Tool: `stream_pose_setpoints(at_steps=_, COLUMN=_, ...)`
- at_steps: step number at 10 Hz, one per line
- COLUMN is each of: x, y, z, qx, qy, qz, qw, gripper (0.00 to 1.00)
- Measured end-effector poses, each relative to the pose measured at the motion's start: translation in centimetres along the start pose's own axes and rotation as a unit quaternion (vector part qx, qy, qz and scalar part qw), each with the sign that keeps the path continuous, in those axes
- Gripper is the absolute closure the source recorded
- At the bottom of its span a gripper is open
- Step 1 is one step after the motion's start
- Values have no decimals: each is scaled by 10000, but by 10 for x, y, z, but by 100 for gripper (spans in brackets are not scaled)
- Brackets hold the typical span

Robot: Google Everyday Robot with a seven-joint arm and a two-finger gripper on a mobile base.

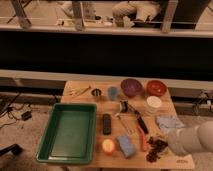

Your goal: Place grapes in metal cup

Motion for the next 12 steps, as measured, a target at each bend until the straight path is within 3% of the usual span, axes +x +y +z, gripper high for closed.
stream_pose_setpoints(at_steps=6, x=1, y=0, z=0, qx=0, qy=1, qz=7, qw=10000, gripper=100)
stream_pose_setpoints(at_steps=8, x=-3, y=-5, z=0, qx=108, qy=-45, qz=2, qw=9999, gripper=100)
stream_pose_setpoints(at_steps=12, x=-50, y=-57, z=9, qx=458, qy=-316, qz=-199, qw=9983, gripper=100)
